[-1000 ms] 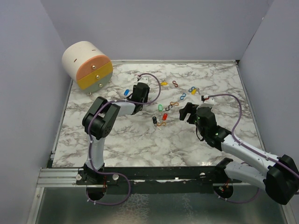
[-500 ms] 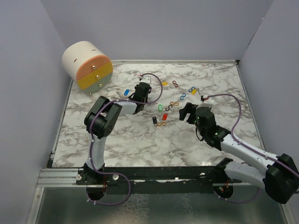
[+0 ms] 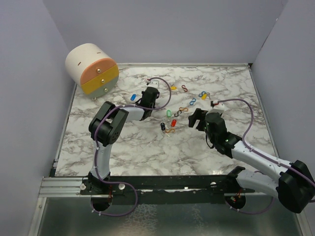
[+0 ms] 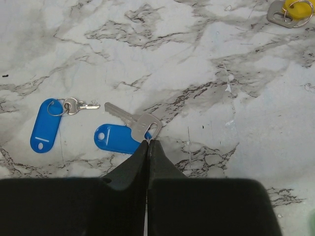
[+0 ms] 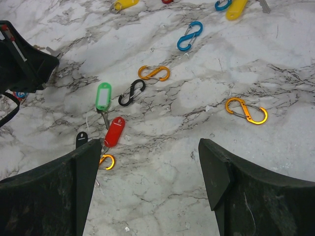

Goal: Put the keys on the keyring

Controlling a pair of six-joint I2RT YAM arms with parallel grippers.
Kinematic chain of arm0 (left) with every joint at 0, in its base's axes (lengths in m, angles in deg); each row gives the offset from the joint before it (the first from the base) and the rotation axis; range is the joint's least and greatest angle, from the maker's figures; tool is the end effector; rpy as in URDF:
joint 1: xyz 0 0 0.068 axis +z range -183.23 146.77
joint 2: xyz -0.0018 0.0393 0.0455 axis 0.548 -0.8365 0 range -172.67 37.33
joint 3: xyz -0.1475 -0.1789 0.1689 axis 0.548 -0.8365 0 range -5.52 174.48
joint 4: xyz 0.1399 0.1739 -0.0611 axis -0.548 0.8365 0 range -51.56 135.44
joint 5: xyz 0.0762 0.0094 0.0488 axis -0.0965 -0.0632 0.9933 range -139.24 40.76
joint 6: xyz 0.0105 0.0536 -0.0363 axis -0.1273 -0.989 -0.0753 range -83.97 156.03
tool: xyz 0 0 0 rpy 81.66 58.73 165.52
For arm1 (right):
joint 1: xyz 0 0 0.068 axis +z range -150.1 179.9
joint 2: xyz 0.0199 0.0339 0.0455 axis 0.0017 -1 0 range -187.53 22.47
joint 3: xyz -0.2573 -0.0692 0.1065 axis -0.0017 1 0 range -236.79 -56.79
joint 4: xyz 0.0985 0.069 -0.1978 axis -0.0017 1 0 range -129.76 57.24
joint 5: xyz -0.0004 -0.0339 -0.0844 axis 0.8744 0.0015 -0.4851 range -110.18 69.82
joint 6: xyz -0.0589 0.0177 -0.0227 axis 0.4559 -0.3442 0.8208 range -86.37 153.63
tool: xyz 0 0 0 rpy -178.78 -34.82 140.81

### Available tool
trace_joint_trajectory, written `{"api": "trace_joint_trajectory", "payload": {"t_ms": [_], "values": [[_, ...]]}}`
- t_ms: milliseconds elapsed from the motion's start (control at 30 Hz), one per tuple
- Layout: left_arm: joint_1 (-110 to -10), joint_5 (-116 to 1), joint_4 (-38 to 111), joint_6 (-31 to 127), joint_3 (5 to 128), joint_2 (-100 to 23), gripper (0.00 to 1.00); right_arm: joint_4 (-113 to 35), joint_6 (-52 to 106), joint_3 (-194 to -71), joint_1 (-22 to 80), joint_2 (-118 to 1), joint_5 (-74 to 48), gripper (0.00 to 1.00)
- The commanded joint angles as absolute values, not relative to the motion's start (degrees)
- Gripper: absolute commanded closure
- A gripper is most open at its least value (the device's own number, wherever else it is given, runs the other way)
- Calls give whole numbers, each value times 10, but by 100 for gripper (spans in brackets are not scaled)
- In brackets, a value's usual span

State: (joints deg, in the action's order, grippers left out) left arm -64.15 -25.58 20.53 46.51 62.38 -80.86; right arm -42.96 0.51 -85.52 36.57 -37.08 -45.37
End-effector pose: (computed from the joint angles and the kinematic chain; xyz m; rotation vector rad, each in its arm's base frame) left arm 0.3848 -0.2064 0.1687 0.1326 2.0793 0.0032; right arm 0.1729 0.1014 0.2404 0.2085 2.0080 0.3262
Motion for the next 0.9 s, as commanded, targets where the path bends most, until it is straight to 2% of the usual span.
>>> {"api": "trace_joint_trajectory", "payload": {"t_ms": [0, 267, 467, 667, 867], "values": [[-651, -239, 206, 461, 611, -762, 100, -446, 15, -872, 364, -382, -449, 20], [-695, -235, 242, 476, 568, -649, 100, -378, 39, -974, 357, -525, -425, 20], [-719, -273, 270, 530, 534, -568, 100, -346, 66, -1033, 338, -605, -425, 21], [-732, -293, 245, 560, 463, -507, 100, -344, 59, -1045, 335, -638, -405, 22], [-732, -295, 233, 554, 444, -491, 100, -320, 45, -1044, 279, -660, -386, 21]]}}
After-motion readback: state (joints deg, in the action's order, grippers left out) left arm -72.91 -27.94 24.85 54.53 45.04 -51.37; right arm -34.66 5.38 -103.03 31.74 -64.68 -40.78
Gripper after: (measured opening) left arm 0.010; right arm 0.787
